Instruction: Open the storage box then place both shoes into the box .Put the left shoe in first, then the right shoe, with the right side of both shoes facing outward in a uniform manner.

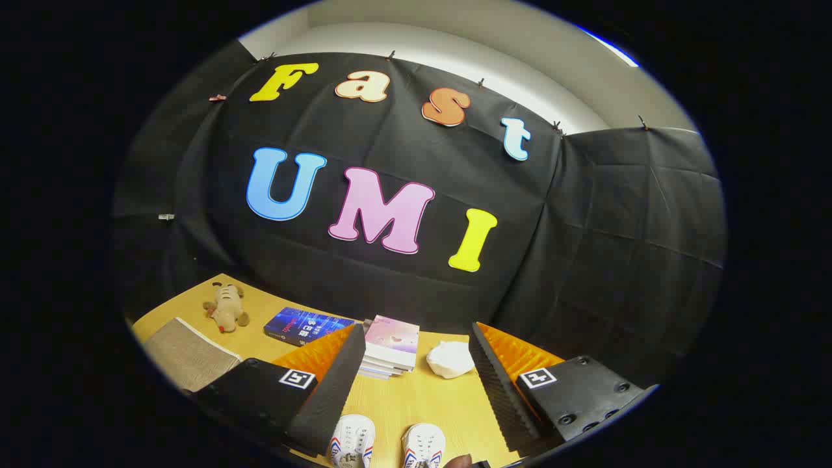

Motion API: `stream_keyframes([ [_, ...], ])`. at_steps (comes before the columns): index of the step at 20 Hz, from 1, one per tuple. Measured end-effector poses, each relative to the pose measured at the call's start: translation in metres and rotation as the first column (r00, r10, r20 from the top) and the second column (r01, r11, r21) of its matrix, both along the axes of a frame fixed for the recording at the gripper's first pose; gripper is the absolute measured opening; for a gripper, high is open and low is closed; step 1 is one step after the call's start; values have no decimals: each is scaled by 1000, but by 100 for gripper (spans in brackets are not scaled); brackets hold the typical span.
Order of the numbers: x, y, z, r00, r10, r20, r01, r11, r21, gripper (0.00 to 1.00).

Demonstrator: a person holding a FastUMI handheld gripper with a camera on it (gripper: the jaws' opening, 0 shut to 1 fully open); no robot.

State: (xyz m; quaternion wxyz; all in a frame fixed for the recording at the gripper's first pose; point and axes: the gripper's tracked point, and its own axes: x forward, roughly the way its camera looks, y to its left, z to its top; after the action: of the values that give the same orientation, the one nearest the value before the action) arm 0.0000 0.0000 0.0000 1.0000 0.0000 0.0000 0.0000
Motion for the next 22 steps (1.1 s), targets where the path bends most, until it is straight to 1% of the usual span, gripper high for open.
stream_keyframes([
  [19, -2, -1, -16, 999, 1, -34, -1, 1000, -7, 98],
  [20, -2, 0, -17, 999, 10, -33, -10, 1000, -3, 98],
  [22, -1, 13, -13, 997, 70, -24, -69, 997, 25, 98],
])
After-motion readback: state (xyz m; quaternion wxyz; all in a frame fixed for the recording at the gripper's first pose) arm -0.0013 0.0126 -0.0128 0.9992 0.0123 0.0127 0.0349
